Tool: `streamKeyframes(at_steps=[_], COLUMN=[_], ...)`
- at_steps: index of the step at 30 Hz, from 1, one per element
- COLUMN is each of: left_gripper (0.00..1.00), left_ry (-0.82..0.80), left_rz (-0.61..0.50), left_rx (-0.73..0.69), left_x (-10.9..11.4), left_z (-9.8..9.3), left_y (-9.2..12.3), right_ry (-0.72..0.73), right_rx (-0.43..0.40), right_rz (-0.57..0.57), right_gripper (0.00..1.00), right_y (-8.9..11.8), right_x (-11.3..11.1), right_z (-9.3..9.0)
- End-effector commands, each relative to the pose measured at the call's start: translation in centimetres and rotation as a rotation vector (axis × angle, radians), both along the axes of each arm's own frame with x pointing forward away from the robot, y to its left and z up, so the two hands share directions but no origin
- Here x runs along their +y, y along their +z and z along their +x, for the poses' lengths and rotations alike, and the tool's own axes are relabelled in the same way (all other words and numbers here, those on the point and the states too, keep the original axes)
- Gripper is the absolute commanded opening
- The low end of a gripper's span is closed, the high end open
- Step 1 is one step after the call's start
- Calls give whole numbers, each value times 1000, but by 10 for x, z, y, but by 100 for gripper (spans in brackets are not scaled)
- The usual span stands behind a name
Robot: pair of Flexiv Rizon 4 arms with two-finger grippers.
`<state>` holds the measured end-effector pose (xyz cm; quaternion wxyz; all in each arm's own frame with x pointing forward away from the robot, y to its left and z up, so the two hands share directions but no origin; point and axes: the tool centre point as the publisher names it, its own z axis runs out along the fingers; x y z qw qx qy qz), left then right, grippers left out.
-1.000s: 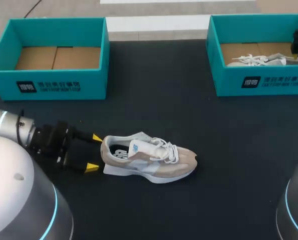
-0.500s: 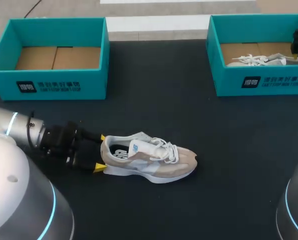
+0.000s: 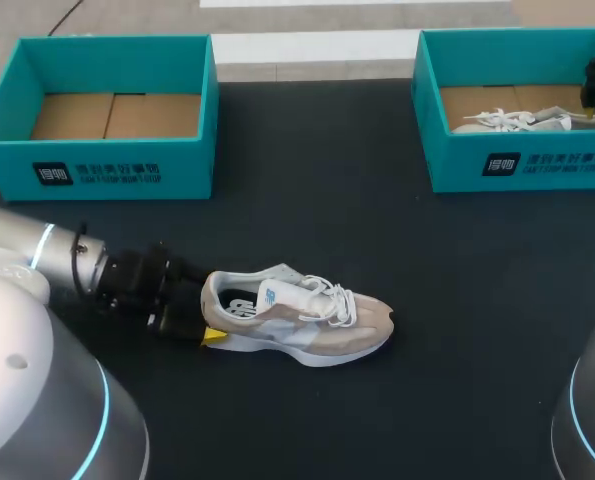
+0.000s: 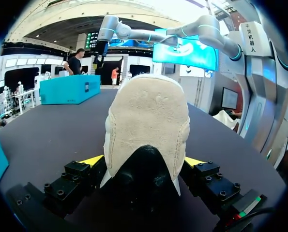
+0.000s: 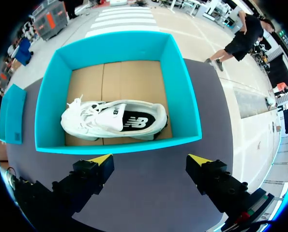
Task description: Take the shoe out of the shoebox, open the shoe tongue, remove and reinsert the insole, then place the shoe into the shoebox
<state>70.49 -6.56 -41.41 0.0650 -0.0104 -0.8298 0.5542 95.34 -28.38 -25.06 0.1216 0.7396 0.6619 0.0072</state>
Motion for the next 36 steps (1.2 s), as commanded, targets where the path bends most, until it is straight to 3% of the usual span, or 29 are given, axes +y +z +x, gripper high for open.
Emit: streamKeyframes(at_steps=[1,10,11,12,14,26,36], left_gripper=[100,100,88,44,0,0,0], left_ry=[-4,3,4,16,24,133,134], left_rz=[2,17,15,16,15,-8,14], left_rx=[3,-4,-4,-6,-7,-51,-36], left_x=[-7,-12,-12,-12,-13,-11,-6], left_z=[1,-5,-5,-6,-6,-5,-3], left_y=[-5,-8,-8,-8,-7,1,-6], right_ry=[-1,-1,-1,-1,-1,-1,-1], right_rx=[-1,-1,-1,-1,-1,-1,-1], right_rz=[0,0,0,0,0,0,0], right_gripper=[100,100,100,100,100,100,100], right_y=[0,0,0,0,0,0,0], right_x=[0,0,0,0,0,0,0], right_z=[0,0,0,0,0,0,0])
